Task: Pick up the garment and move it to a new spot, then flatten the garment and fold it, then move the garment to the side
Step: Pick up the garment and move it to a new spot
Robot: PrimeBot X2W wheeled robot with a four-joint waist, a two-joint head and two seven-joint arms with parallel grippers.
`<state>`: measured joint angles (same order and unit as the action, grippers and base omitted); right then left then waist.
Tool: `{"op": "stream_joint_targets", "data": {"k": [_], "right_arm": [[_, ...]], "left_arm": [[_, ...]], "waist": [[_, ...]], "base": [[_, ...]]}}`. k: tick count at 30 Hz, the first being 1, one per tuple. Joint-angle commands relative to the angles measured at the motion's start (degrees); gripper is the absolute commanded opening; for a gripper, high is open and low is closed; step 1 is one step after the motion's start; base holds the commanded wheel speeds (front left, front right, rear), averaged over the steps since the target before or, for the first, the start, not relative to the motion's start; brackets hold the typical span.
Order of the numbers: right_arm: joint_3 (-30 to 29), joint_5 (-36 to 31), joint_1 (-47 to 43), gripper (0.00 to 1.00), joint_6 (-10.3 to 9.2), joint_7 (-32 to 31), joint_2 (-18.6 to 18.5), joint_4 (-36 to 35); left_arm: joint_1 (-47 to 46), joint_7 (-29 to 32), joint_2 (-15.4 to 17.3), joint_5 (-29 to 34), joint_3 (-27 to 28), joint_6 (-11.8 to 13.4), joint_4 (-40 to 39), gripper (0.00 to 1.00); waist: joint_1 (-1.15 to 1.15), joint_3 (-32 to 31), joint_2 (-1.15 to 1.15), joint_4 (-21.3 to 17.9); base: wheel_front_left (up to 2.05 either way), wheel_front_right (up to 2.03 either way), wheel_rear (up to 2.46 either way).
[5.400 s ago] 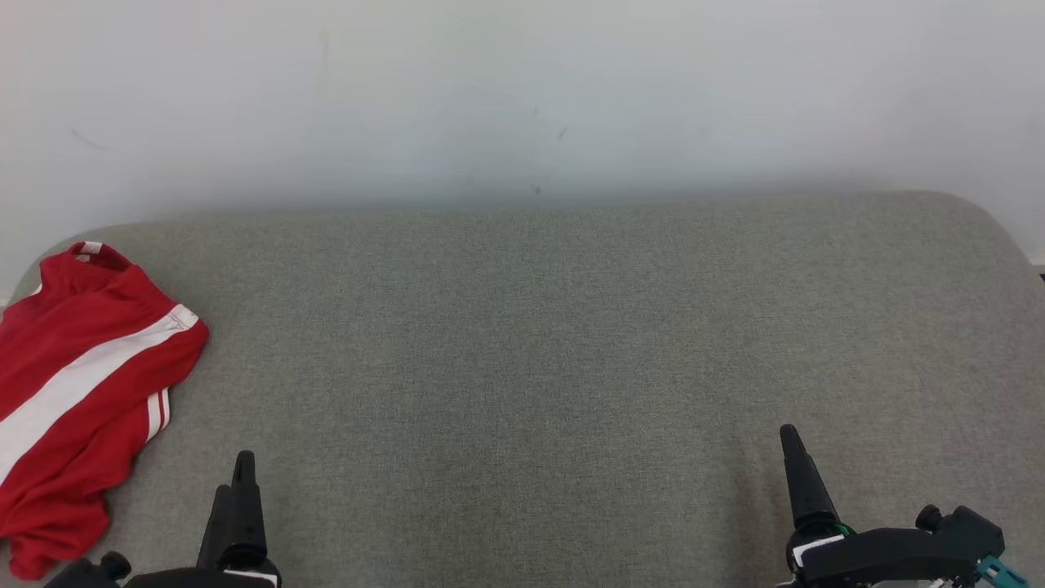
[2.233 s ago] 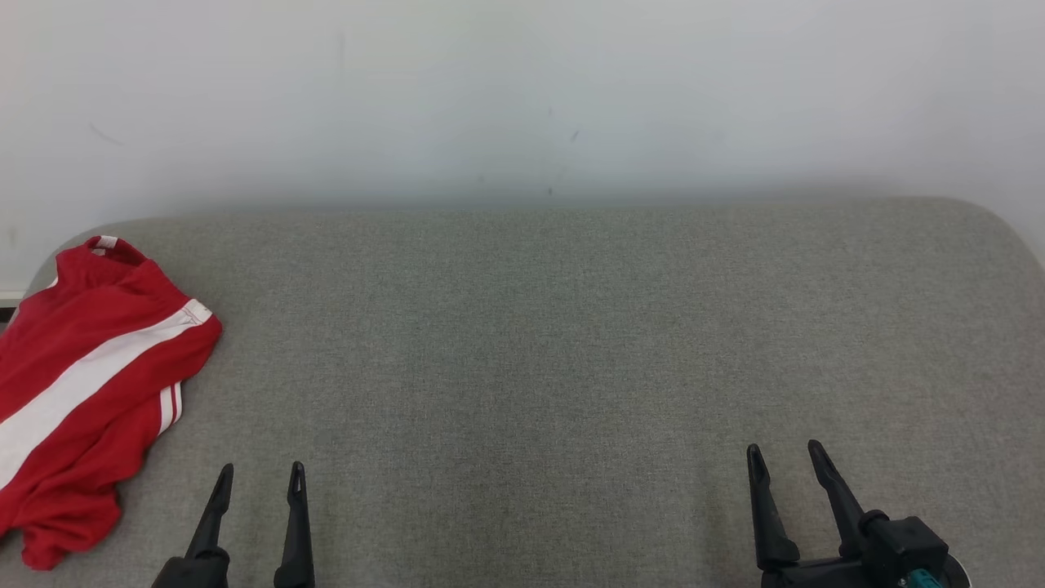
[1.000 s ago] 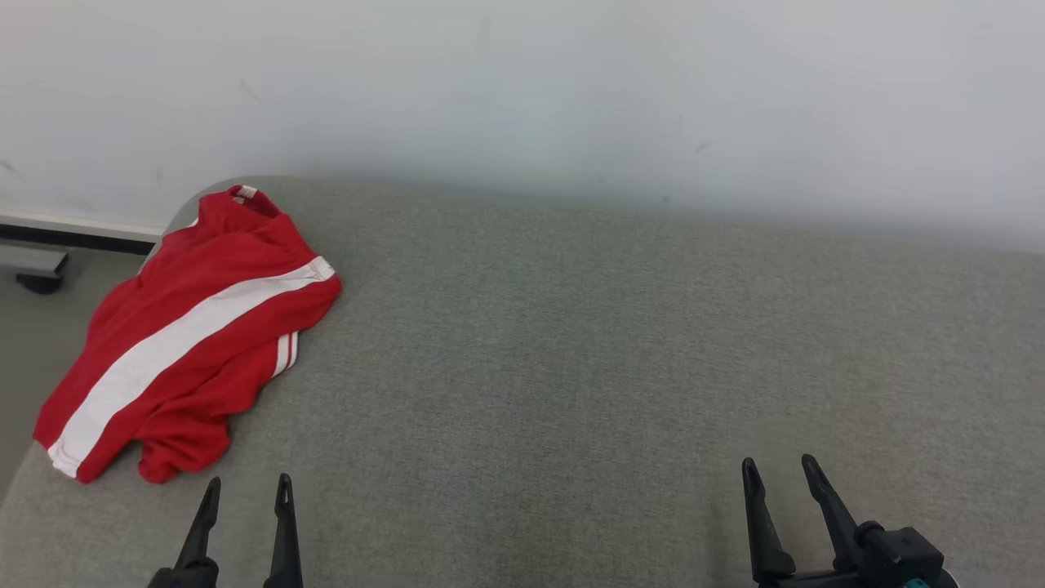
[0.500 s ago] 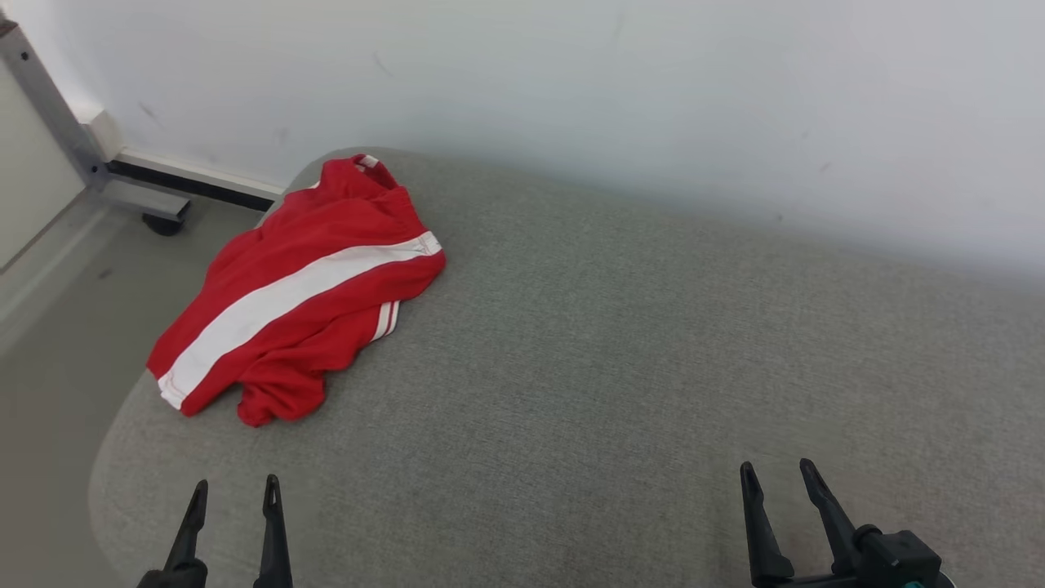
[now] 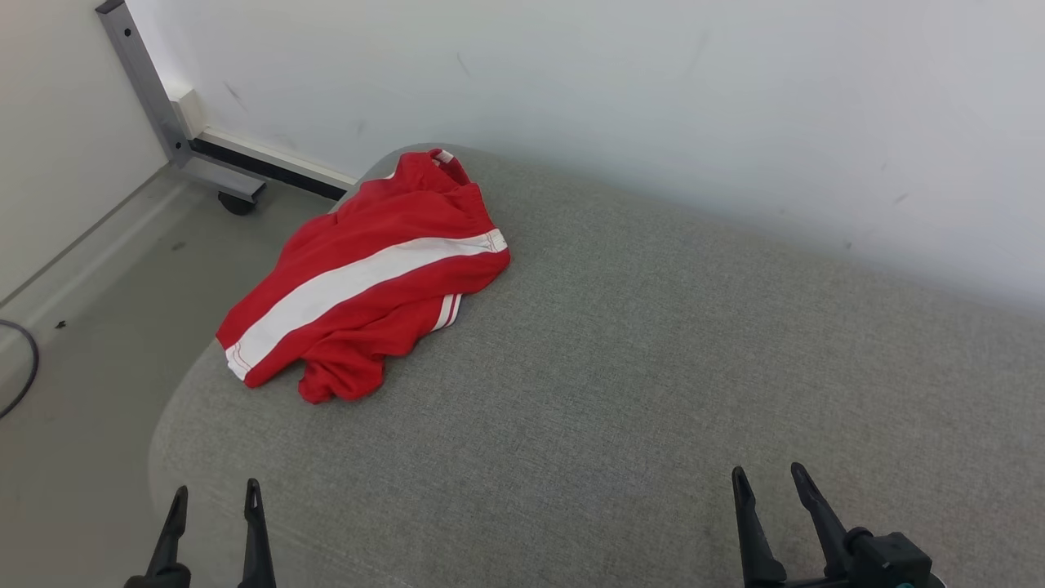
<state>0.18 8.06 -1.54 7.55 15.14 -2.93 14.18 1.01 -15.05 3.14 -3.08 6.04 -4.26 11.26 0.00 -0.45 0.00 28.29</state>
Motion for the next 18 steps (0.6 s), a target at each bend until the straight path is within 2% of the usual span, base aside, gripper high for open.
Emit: {"op": "stream_joint_targets", "data": {"k": [1, 10, 18], "right_arm": [[0.00, 0.44, -0.44, 1.00, -0.12, 0.02, 0.09, 0.03], [0.32, 0.51, -0.68, 1.00, -0.12, 0.02, 0.10, 0.19], [-0.34, -0.13, 0.66, 1.00, -0.12, 0.03, 0.09, 0.24]], "left_arm": [[0.74, -0.20, 0.09, 0.23, 0.35, 0.04, 0.02, 1.00], [0.86, -0.20, 0.41, 0.55, 1.26, 0.21, 0.00, 1.00], [-4.43, -0.20, 1.47, -0.84, 1.85, -0.61, 0.32, 1.00]], "waist": [[0.00, -0.24, 0.00, 0.30], [0.00, -0.34, 0.00, 0.27], [0.00, 1.10, 0.00, -0.99]], "base": [[0.00, 0.00, 0.00], [0.00, 0.00, 0.00], [0.00, 0.00, 0.00]]}}
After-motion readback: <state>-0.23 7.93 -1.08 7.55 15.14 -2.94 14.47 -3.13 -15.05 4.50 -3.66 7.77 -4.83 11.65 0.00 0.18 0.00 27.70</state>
